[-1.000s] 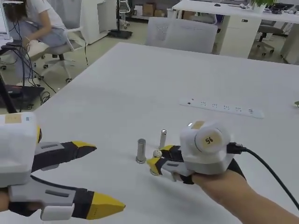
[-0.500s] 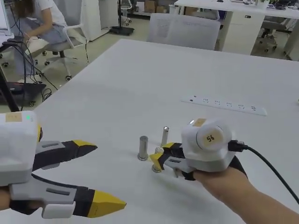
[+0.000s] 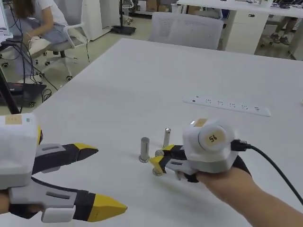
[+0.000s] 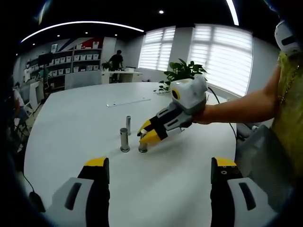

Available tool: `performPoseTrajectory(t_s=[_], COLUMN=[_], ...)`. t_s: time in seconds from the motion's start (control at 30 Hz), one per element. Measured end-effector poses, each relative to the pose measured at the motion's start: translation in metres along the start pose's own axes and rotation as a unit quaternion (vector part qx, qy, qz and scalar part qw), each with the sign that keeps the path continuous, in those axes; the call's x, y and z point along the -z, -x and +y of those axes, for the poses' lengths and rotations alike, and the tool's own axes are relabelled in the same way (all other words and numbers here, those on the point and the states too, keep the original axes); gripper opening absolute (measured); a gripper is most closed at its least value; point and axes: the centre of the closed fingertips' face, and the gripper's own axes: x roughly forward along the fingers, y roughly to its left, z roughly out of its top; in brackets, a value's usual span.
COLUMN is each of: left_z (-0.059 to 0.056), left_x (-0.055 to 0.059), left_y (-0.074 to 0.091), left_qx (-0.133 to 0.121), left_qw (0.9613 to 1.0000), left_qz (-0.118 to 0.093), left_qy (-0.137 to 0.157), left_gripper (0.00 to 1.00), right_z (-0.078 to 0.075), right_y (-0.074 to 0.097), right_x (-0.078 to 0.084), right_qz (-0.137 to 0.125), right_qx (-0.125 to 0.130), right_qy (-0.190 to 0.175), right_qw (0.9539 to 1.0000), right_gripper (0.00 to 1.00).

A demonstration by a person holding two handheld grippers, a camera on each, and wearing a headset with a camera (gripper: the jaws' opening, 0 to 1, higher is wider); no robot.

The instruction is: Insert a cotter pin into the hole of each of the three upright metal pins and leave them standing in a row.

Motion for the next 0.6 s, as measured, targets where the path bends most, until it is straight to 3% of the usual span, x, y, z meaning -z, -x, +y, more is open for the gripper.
performPoseTrajectory(t_s=[0.6], left_z=[-0.006], left_x=[0.002], left_y=[0.000], left_qx=[0.003], left_qw=[1.0000], left_qz=[0.000], left_qy=[0.000], left_gripper=[0.88], right_z=[0.031], right_y=[0.011], right_x=[0.000], right_qz=[0.008], right_qx=[-0.018], right_qy=[0.006], right_qw=[0.9998], right_gripper=[0.12])
